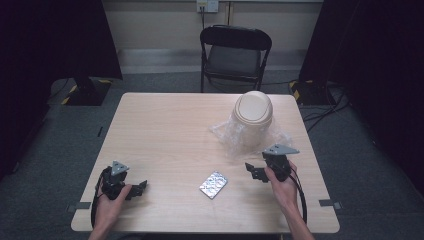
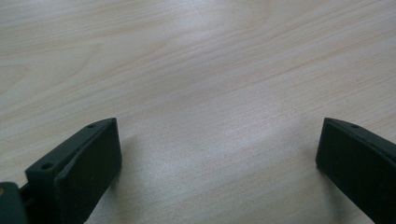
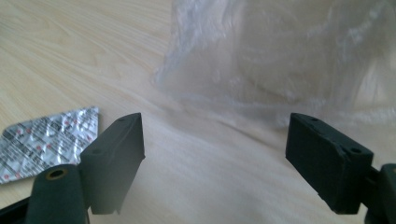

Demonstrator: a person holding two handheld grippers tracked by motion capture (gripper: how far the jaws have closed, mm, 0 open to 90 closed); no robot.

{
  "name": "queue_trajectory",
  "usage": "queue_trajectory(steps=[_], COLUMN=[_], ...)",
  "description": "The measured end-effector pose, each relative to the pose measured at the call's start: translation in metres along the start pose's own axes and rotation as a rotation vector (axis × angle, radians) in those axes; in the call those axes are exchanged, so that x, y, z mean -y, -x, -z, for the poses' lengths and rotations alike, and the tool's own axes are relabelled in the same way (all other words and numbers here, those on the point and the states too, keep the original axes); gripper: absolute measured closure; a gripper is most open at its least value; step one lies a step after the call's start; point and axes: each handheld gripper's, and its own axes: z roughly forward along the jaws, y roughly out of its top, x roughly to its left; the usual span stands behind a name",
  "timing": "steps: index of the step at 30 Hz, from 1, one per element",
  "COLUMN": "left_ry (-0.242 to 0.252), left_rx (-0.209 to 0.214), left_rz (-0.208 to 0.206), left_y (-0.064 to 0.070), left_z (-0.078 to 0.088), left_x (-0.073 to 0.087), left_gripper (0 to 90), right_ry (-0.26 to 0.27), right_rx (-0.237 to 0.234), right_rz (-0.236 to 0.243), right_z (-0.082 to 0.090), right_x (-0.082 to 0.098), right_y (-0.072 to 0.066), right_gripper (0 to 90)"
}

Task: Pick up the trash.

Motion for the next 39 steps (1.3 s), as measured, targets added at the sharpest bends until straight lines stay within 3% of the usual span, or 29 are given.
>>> queue_trajectory(steps=[17,27,33,39], left_ry=[0.001,0.001,0.001,0.001], left_rx=[0.000,0.001,0.000,0.001], left_rz=[0.002,0.001,0.001,0.001], left_y=[0.000,0.000,0.000,0.000], left_z=[0.000,0.000,0.000,0.000], left_x=[0.000,0.000,0.000,0.000], left_gripper=[0.0,0.0,0.0,0.0], right_ry=[0.074,0.091,0.071,0.046], right_rx=[-0.034,-0.026,-0.008,0.006], right_rz=[0.068,0.094,0.098,0.070], right_z=[-0.011,-0.024,-0.039,-0.050], right_x=[-0.074,-0.117,-0.129,-0.126], right_y=[-0.004,0.007,0.014,0.020], right_gripper=[23.4,23.0,22.2,20.5])
